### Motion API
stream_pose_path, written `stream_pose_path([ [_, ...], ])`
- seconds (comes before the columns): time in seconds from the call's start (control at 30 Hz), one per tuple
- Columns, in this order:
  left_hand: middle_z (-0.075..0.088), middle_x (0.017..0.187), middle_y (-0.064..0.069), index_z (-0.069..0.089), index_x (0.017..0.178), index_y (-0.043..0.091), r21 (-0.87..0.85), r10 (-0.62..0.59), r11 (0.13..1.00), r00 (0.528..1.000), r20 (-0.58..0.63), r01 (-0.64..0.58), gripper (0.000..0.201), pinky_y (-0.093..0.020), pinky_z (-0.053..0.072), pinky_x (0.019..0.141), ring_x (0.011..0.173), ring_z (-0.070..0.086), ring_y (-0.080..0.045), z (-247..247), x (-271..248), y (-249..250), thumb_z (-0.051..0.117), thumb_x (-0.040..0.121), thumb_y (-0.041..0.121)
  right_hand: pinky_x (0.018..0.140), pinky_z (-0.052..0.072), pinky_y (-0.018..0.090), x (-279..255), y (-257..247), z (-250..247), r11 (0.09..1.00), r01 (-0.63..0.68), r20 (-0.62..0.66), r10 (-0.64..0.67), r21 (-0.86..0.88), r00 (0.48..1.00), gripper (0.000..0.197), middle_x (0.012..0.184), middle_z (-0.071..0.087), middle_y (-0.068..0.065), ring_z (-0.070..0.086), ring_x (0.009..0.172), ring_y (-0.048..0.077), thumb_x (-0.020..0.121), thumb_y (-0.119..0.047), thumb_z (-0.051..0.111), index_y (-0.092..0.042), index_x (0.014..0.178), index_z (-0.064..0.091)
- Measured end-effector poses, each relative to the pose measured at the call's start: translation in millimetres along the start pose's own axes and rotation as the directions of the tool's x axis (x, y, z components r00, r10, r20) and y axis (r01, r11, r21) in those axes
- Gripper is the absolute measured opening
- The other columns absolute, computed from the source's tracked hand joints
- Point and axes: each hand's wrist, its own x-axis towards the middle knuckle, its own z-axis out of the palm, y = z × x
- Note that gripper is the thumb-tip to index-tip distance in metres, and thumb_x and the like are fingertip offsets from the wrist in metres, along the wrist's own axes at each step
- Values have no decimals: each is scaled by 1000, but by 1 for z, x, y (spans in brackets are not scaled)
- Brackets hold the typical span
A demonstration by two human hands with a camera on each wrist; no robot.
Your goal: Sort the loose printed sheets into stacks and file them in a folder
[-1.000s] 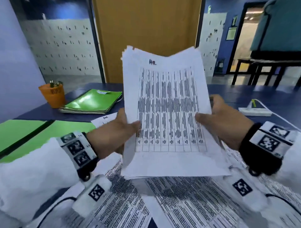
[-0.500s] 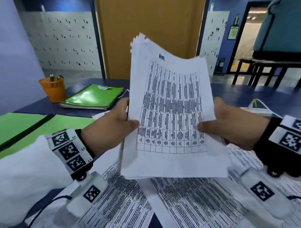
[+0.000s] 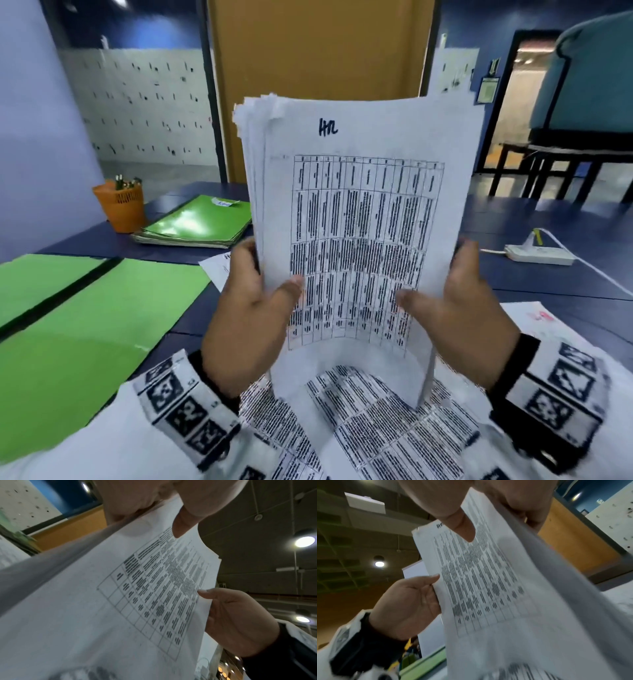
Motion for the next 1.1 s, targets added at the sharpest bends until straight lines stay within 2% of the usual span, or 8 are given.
stream_pose_path([
  [0.1, 68, 125, 12, 46, 125, 30, -88, 17, 996, 997, -78, -24, 46, -34, 52, 101, 112, 66, -2, -2, 14, 4, 69, 89, 14, 84, 55, 34, 16, -8, -6, 993, 19, -129, -4, 121, 992, 52, 106, 66, -3, 67, 90, 8, 86, -8, 72, -18, 122, 36],
  [0.2, 71, 124, 11, 47, 128, 32, -154, 13, 988, 999, -43, -19, 51, -31, 54, 99, 113, 68, -4, 1, 18, 8, 67, 94, 0, 88, 54, 47, 28, -15, -10, 977, 29, -186, 12, 213, 983, 50, 103, 67, -3, 66, 91, 17, 86, -5, 68, -18, 124, 38],
  [0.37, 74, 124, 5, 43, 140, 21, -225, -21, 974, 1000, -10, 18, 55, -34, 52, 100, 114, 70, -11, 6, 21, 11, 60, 96, -7, 65, 50, 24, 42, -22, -10, 958, 80, -264, -5, 275, 965, 35, 84, 61, -7, 56, 61, -6, 87, -1, 55, -12, 119, 44],
  [0.47, 72, 127, 7, 40, 144, 22, -241, -42, 970, 999, -2, 40, 60, -34, 50, 101, 118, 68, -10, 9, 23, 12, 63, 91, 7, 46, 37, 6, 44, -26, -6, 978, 78, -282, -20, 195, 959, 24, 82, 54, -8, 51, 62, -2, 88, -2, 55, -10, 108, 43],
  [0.57, 73, 124, 5, 45, 141, 23, -231, -103, 968, 994, -24, 94, 53, -38, 51, 103, 115, 69, -12, 7, 29, 5, 62, 91, 13, 46, 37, 10, 39, -25, -2, 986, 68, -277, -23, 153, 961, 22, 81, 53, -7, 52, 66, 4, 89, -5, 56, -14, 103, 41],
  [0.8, 78, 108, 4, 56, 119, 28, -168, -291, 940, 955, 54, 296, 28, -53, 53, 100, 107, 72, -23, 8, 16, -23, 55, 102, 7, 41, 34, 7, 16, 9, 9, 980, -27, -146, 57, 198, 988, 22, 72, 45, -5, 46, 44, -11, 91, -1, 60, -12, 95, 41],
  [0.93, 76, 111, -2, 56, 112, 30, -105, -263, 959, 965, 16, 263, 23, -40, 55, 91, 98, 69, -16, 10, 16, -27, 55, 103, 9, 61, 42, 7, 11, 23, 11, 992, 6, -35, -2, 124, 999, 26, 88, 61, -14, 57, 67, -17, 93, -6, 63, -21, 104, 46],
  [1.1, 75, 112, -3, 54, 112, 27, -32, -167, 985, 985, 48, 169, 20, -50, 55, 96, 104, 70, -25, 14, 30, -10, 62, 95, 19, 50, 44, 15, 20, 20, 0, 997, 36, -122, -27, 72, 992, 23, 82, 59, 0, 57, 65, 14, 93, -11, 65, -24, 95, 45],
])
